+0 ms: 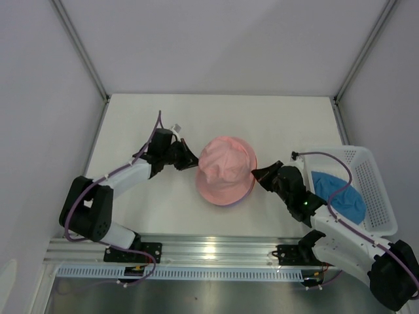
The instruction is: Stack the hats
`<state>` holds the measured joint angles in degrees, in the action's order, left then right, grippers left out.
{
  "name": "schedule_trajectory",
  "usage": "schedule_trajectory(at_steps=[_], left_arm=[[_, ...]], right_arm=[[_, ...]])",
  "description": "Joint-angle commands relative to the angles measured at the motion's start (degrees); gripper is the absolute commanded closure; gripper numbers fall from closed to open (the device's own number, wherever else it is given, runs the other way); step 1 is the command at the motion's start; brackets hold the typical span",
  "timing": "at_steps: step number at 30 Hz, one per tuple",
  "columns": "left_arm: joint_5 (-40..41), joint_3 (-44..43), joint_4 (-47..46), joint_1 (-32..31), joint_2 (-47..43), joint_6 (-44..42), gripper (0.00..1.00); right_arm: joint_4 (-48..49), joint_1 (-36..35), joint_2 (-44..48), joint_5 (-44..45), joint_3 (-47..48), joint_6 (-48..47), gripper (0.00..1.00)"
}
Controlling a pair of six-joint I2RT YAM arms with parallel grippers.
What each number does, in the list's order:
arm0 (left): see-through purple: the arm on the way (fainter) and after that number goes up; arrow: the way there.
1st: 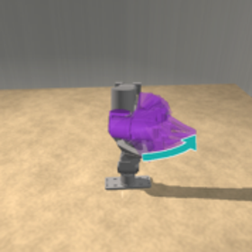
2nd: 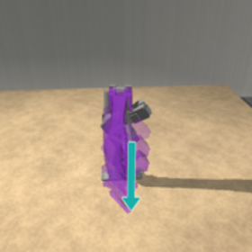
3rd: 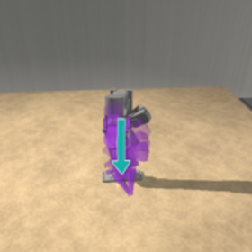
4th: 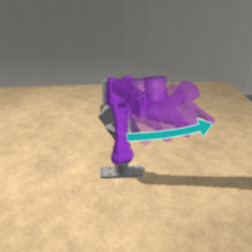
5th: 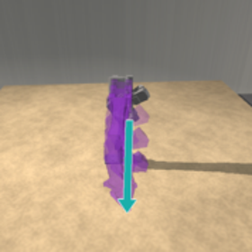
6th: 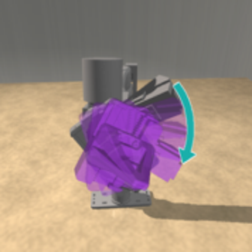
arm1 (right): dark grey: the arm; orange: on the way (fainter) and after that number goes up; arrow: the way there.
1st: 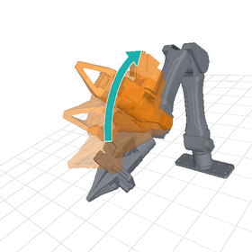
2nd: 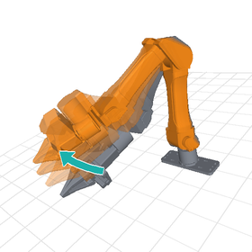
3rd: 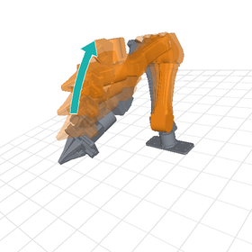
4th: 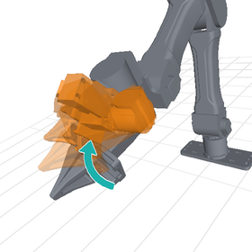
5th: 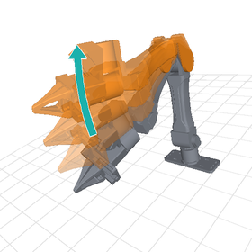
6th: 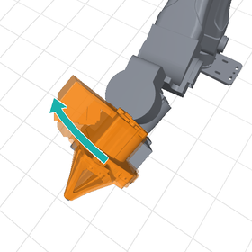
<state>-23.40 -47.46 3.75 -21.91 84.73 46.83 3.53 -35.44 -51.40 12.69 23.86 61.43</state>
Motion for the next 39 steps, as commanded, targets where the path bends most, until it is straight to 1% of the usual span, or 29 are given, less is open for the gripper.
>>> schedule_trajectory(at_steps=[1, 5, 6, 7, 8, 9, 10, 11, 12, 14, 15, 16, 17, 18, 19, 20, 21, 22, 23, 24, 25, 27, 28, 29, 30, 33, 35, 37, 39], left_arm=[[6.96, 2.02, 6.36, -0.06, -1.23, -4.72, 0.99], [8.54, 0.36, 8.29, 0.03, -3.95, -6.31, 0.99], [8.72, -0.87, 9.42, 0.03, -4.65, -6.75, 0.99], [9.16, -2.01, 9.87, 0.03, -4.92, -7.36, 0.97], [9.07, -3.41, 10.92, 0.03, -5.01, -7.71, 0.94], [8.90, -4.04, 11.36, 0.03, -5.45, -8.24, 0.81], [8.90, -5.69, 12.06, 0.03, -5.71, -8.68, 0.68], [8.90, -6.32, 13.46, 0.03, -6.24, -9.21, 0.55], [9.33, -6.94, 14.35, 0.03, -6.76, -9.56, 0.35], [10.12, -9.91, 16.63, 0.29, -9.48, -11.31, 0.23], [10.65, -10.80, 17.51, 0.38, -10.54, -11.93, 0.09], [11.00, -12.90, 18.57, 0.81, -12.29, -13.24, 0.02], [11.44, -15.27, 20.40, 1.17, -13.09, -14.04, 0.00], [11.53, -17.73, 21.29, 1.43, -13.97, -14.57, 0.00], [11.62, -18.88, 22.26, 2.22, -14.67, -15.62, 0.00], [11.79, -20.03, 23.92, 2.57, -16.25, -16.15, 0.01], [12.58, -22.73, 24.63, 2.84, -16.96, -16.94, 0.00], [13.20, -23.63, 25.60, 3.36, -17.75, -17.47, 0.00], [14.16, -24.42, 27.35, 3.54, -19.50, -18.00, 0.00], [16.17, -26.09, 27.97, 3.63, -20.47, -18.44, 0.00], [16.97, -26.36, 28.42, 3.80, -21.52, -19.40, 0.00], [18.38, -26.80, 29.38, 3.98, -24.76, -20.19, 0.00], [18.82, -27.07, 29.73, 4.16, -25.74, -20.72, 0.00], [18.83, -27.07, 30.26, 4.42, -26.71, -21.07, 0.00], [19.00, -27.07, 30.61, 4.51, -28.29, -21.51, 0.01], [19.27, -26.98, 31.23, 5.03, -30.32, -21.87, 0.00], [17.43, -27.24, 31.58, 5.21, -30.32, -22.13, 0.01], [17.68, -28.64, 33.50, 4.34, -29.54, -22.48, 0.00], [16.03, -29.53, 33.52, 4.25, -29.36, -22.13, 0.01]], right_arm=[[-8.45, 0.64, 0.15, 0.32, -0.83, -2.28, 1.00], [-7.66, 1.34, 1.91, -0.12, -1.01, -3.94, 1.00], [-7.40, 1.60, 1.74, -0.29, -0.22, -4.56, 0.95], [-6.96, 2.04, 0.78, -0.82, 0.48, -6.04, 0.89], [-7.48, 3.00, -0.01, -1.78, 1.71, -6.75, 0.80], [-10.01, 3.44, -0.80, -1.88, 4.85, -7.63, 0.58], [-11.69, 3.88, -1.51, -1.88, 6.80, -9.73, 0.50], [-13.27, 4.93, -2.38, -1.96, 8.73, -11.23, 0.45], [-16.59, 5.46, -2.48, -1.88, 10.84, -12.81, 0.34], [-19.95, 7.22, -1.87, -2.40, 17.69, -17.36, 0.22], [-23.71, 10.19, -1.78, -3.10, 20.33, -18.87, 0.08], [-25.83, 12.30, -1.95, -4.59, 23.22, -20.37, 0.04], [-28.55, 14.76, -2.39, -7.47, 29.87, -22.99, 0.02], [-33.54, 19.40, -3.78, -8.81, 33.33, -24.59, 0.00], [-35.85, 21.79, -4.58, -10.30, 36.58, -26.26, 0.00], [-38.57, 24.08, -5.37, -10.92, 43.05, -27.84, 0.00], [-44.25, 27.84, -7.12, -9.80, 45.90, -30.29, 0.00], [-46.75, 29.71, -7.66, -7.79, 48.28, -31.10, 0.00], [-49.03, 31.73, -8.10, -3.33, 50.65, -31.89, 0.00], [-52.62, 34.01, -8.28, -1.89, 50.94, -32.33, 0.00], [-54.05, 40.65, -7.93, -1.36, 50.59, -32.51, 0.00], [-56.34, 48.23, -6.53, -4.59, 46.92, -32.78, 0.00], [-56.44, 56.02, -4.26, -6.08, 44.89, -32.69, 0.00], [-56.44, 59.84, -3.02, -8.71, 42.79, -32.78, 0.00], [-58.53, 61.70, -2.57, -6.82, 40.24, -31.99, 0.00], [-58.29, 64.00, -2.66, -3.20, 36.45, -30.94, 0.00], [-58.02, 65.93, -1.78, -4.07, 34.77, -29.27, 0.01], [-55.74, 66.20, -0.20, -4.25, 32.41, -28.82, 0.00], [-54.78, 66.20, 2.00, -3.38, 30.82, -28.56, 0.00]])
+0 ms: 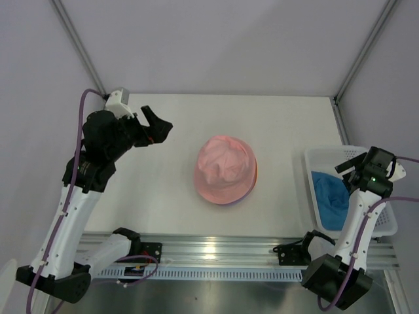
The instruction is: Stack the hats
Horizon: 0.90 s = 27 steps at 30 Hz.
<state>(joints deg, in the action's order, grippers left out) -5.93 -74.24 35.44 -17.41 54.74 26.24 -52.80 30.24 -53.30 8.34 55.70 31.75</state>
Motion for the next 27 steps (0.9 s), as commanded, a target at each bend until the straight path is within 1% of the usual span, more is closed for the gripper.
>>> schedule_trajectory(at_steps=[1, 2, 4, 5, 6, 8, 11, 13, 15, 17, 18, 20, 22, 23, 24, 25, 26, 27], left_arm=[[-2.41, -2.76, 1.74, -0.26, 0.80, -1.37, 0.01], [-4.50, -2.76, 2.08, -0.34, 1.07, -1.11, 0.01], [-5.92, -2.93, 2.35, -0.26, 1.33, -0.32, 0.00], [-6.63, -3.02, 2.44, -0.26, 1.33, 0.04, 0.00], [-6.81, -2.32, 2.53, -0.26, 1.33, 0.13, 0.00], [-6.81, -1.62, 2.62, -0.17, 1.16, 0.48, 0.01], [-6.55, -1.35, 2.88, -0.17, 1.16, 0.22, 0.00], [-6.20, -2.13, 3.23, -0.17, 1.68, -0.40, 0.00], [-5.93, -2.23, 3.41, -0.17, 1.86, -0.92, 0.01], [-5.58, -2.14, 3.41, -0.17, 1.86, -0.93, 0.01], [-5.58, -1.88, 3.49, -0.17, 1.86, -0.93, 0.01], [-5.75, -1.44, 3.06, -0.17, 2.12, -0.75, 0.00], [-6.11, -1.00, 2.79, -0.17, 2.39, -0.49, 0.00], [-6.11, -1.08, 2.79, -0.08, 2.56, -0.40, 0.00], [-6.11, -1.26, 2.79, -0.08, 2.56, -0.49, 0.00], [-5.93, -1.17, 3.14, -0.08, 2.74, -0.49, 0.01], [-5.58, -1.61, 3.32, -0.08, 2.65, -0.66, 0.01], [-5.49, -1.70, 3.49, -0.08, 2.65, -0.75, 0.00]], right_arm=[[1.56, 0.61, 4.43, 2.28, -1.99, 1.04, 0.00], [1.47, 0.61, 4.95, 3.25, -4.00, 1.04, 0.00], [1.03, 0.26, 5.05, 5.97, -5.78, 2.00, 0.00], [0.51, 0.08, 4.44, 6.60, -4.21, 2.18, 0.00], [-0.20, 0.08, 3.39, 7.30, -3.94, 4.27, 0.00], [-0.03, 0.78, 2.15, 6.70, -4.28, 6.65, 0.00], [2.07, 0.87, 1.62, 3.45, -8.67, 11.83, 0.00], [5.32, 0.87, 3.36, 2.21, -12.96, 14.21, 0.00], [8.22, 0.87, 4.60, 2.47, -15.35, 14.48, 0.02], [8.41, 0.96, 5.13, 4.13, -16.50, 15.10, 0.02], [9.19, 0.88, 5.05, 4.23, -16.76, 14.84, 0.07], [9.55, 0.96, 3.91, 4.76, -17.29, 14.49, 0.13], [11.22, 0.96, 1.98, 4.67, -17.91, 13.61, 0.25], [11.75, 0.96, 1.27, 4.58, -18.00, 13.17, 0.47], [11.84, 0.96, 0.74, 4.32, -17.91, 12.90, 0.61], [11.58, 0.96, 0.30, 4.06, -17.74, 12.73, 0.78], [10.97, 0.96, 0.30, 3.88, -17.30, 12.81, 1.00], [10.79, 0.88, 0.56, 3.53, -16.95, 12.64, 1.00]])
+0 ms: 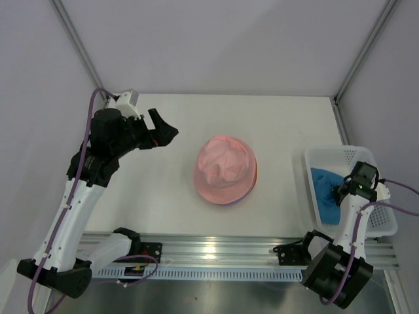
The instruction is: Stack the hats
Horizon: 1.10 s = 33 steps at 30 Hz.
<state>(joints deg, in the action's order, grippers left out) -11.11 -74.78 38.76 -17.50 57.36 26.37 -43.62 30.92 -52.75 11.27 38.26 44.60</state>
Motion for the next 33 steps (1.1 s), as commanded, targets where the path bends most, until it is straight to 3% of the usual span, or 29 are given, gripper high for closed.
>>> schedule_trajectory(at_steps=[1, 8, 12, 17, 18, 21, 23, 26, 30, 33], left_arm=[[-0.14, -0.98, 0.17, 0.09, -0.06, -0.88, 0.00], [-2.94, -1.94, -0.27, 0.09, 0.20, -0.53, 0.01], [-3.65, -5.27, 1.49, 0.09, 0.99, -0.09, 0.00], [-6.72, -8.36, 2.28, 0.09, 0.65, 1.57, 0.01], [-8.47, -8.27, 1.41, 0.09, 0.12, 2.10, 0.01], [-11.46, -7.75, -1.39, 0.09, -0.76, 5.17, 0.01], [-15.15, -5.04, -5.51, 0.09, -2.07, 8.67, 0.01], [-18.15, -1.43, -10.35, 0.09, -3.57, 13.51, 0.00], [-18.33, 2.09, -12.13, 0.09, -4.54, 15.73, 0.01], [-17.63, 4.28, -12.31, 0.09, -4.63, 16.17, 0.01]], right_arm=[[1.60, 0.20, 0.45, 0.16, 1.02, -0.65, 1.00], [1.06, -2.87, 4.94, -3.96, 15.68, -6.18, 1.00], [6.51, -4.46, 6.25, -19.48, 22.73, -10.57, 1.00], [9.69, -10.08, 3.46, -32.51, 30.63, -16.29, 1.00], [9.95, -10.96, 2.14, -39.41, 33.34, -16.56, 1.00], [14.33, -16.40, -3.92, -53.31, 35.82, -17.27, 1.00], [17.42, -23.31, -8.13, -56.95, 38.81, -18.05, 1.00], [23.03, -33.76, -11.74, -58.19, 42.58, -18.59, 1.00], [35.85, -41.61, -17.01, -62.14, 46.54, -12.37, 1.00], [37.46, -46.45, -21.93, -64.00, 52.94, -9.63, 1.00]])
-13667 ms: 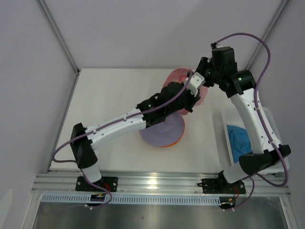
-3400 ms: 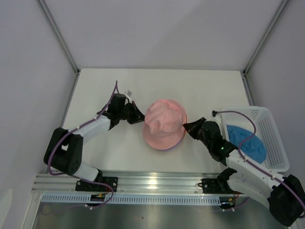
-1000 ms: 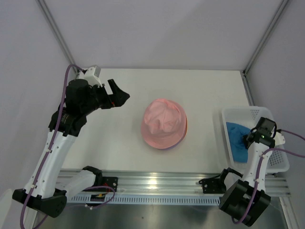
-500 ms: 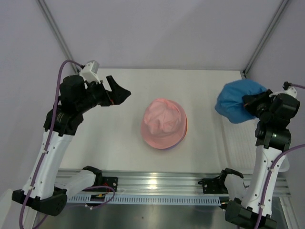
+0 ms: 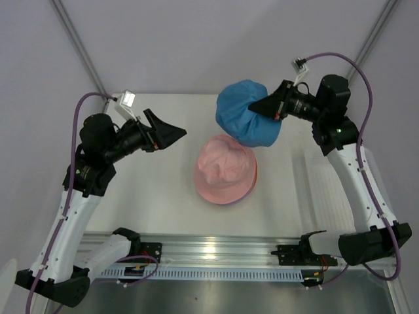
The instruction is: Stack the hats
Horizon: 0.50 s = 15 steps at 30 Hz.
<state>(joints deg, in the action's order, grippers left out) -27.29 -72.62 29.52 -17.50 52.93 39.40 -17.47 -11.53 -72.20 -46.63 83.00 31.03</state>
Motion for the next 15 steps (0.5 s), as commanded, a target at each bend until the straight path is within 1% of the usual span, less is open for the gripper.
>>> schedule_trajectory(at_steps=[1, 3, 4, 6, 8, 10, 12, 13, 14, 15], left_arm=[[-1.28, 2.57, -3.24, 0.09, -0.19, 3.49, 0.01], [-1.10, 3.97, -4.02, 0.09, -0.02, 3.49, 0.00], [-0.84, 4.85, -4.20, 0.09, 0.16, 3.75, 0.01], [0.56, 5.91, -4.29, 0.09, -0.01, 3.93, 0.01], [2.14, 6.79, -3.77, 0.09, -0.28, 3.93, 0.00], [5.30, 7.05, -2.89, 0.71, -1.16, 2.71, 0.01], [7.24, 6.27, 0.44, 3.42, -1.95, 0.78, 0.00], [8.47, 5.39, 1.84, 4.83, -2.82, -1.15, 0.00], [8.48, 4.86, 3.86, 8.32, -3.44, -1.95, 0.00], [8.31, 4.94, 4.40, 10.36, -4.14, -2.65, 0.01]], right_arm=[[11.50, -5.16, -3.55, -6.10, 9.71, 3.95, 1.00], [11.23, -7.79, -5.92, -5.93, 14.00, 4.04, 1.00], [12.28, -8.24, -6.54, -6.01, 15.16, 5.70, 1.00], [14.64, -9.12, -7.68, -6.71, 17.27, 7.90, 1.00], [16.15, -10.44, -8.30, -7.33, 17.20, 10.37, 1.00], [15.37, -12.19, -7.95, -7.25, 15.80, 8.72, 1.00], [12.48, -13.51, -7.34, -6.19, 13.87, 6.60, 1.00], [12.20, -14.13, -6.90, -6.02, 10.55, 5.90, 1.00], [11.94, -15.00, -5.77, -5.23, 8.51, 4.58, 1.00], [11.68, -15.19, -5.06, -4.61, 6.23, 4.13, 1.00]])
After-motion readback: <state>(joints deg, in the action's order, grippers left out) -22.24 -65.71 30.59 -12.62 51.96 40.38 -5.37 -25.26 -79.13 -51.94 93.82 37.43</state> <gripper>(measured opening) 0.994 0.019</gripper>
